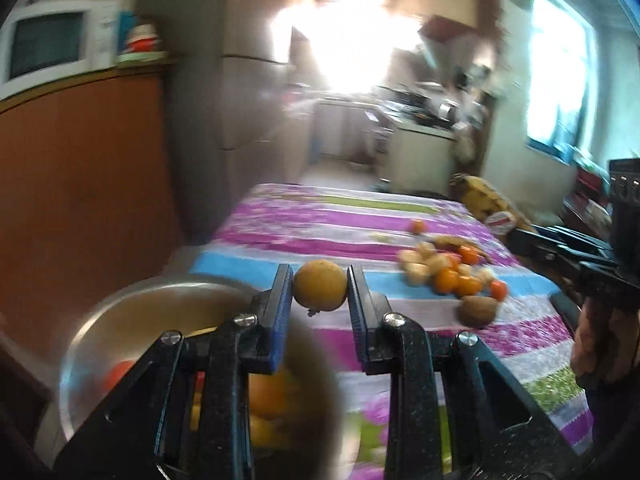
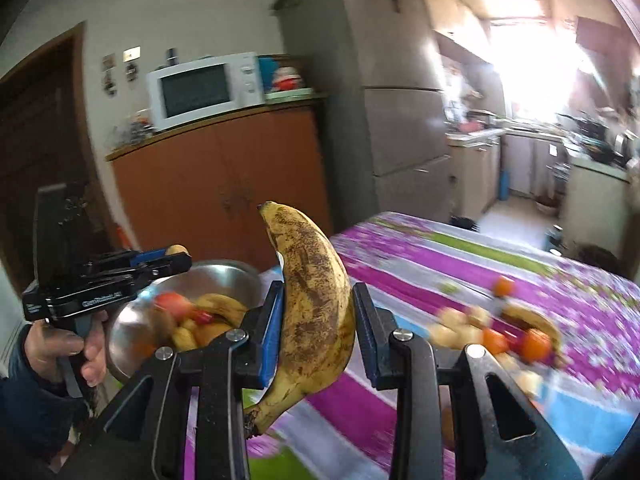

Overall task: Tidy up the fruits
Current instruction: 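Carry the small fruit in the left gripper while the right carries the banana to the bowl, then open the left gripper over the bowl while the right gripper releases the banana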

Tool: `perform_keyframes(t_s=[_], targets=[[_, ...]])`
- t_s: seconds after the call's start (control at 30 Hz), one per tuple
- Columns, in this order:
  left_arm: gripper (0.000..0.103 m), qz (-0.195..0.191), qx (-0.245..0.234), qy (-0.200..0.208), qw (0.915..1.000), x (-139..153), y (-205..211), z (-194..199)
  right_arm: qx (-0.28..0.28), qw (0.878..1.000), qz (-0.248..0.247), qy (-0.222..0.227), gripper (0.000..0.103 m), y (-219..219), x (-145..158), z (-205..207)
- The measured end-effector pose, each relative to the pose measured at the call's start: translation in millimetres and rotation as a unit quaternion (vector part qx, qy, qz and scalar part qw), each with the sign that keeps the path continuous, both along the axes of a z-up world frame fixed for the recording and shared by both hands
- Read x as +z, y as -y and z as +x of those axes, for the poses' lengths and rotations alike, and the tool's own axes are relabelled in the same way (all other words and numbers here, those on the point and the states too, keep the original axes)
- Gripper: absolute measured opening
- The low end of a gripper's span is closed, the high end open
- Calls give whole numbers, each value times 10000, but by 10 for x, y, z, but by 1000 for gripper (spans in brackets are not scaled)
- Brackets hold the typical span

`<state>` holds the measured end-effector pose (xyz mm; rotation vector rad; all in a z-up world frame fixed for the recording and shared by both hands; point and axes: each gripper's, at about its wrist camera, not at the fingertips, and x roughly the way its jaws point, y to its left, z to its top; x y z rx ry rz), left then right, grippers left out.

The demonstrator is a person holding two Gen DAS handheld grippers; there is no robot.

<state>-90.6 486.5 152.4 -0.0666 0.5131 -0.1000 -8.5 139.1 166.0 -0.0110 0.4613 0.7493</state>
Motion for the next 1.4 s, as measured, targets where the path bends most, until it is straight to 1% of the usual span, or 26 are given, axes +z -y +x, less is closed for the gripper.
perform_keyframes(t_s=[0.07,0.17,0.23,0.33,0.4,0.47,0.53,0.6,0.8,1.17,1.4], targets=[[28,-99,346,-37,9993,-31,-312,-60,270,9996,-6,4,37,-348,17,-7],[28,-125,685,-99,9975,-89,-609,-119,601,9982,3,-81,37,-760,-13,3],[28,-142,800,-182,9965,-139,-723,-142,786,9968,-94,-119,37,-1065,-56,11],[28,-139,908,-352,9951,-236,-845,-111,955,9949,-265,-181,37,-1413,-147,25],[28,-139,922,-468,9945,-294,-909,-64,990,9941,-379,-219,37,-1583,-216,55],[28,-130,919,-549,9942,-329,-971,-27,1047,9932,-381,-338,37,-1711,-298,101],[28,-105,883,-621,9941,-350,-988,0,1059,9928,-388,-415,37,-1758,-367,154],[28,-37,806,-650,9946,-355,-945,39,1077,9917,-508,-490,37,-1811,-465,179],[28,101,645,-799,9947,-392,-827,156,1079,9901,-622,-643,37,-1774,-650,264],[28,135,648,-938,9934,-430,-844,239,1086,9877,-712,-869,37,-1772,-797,348],[28,172,652,-1006,9926,-445,-847,273,1094,9868,-771,-917,37,-1807,-833,354]])
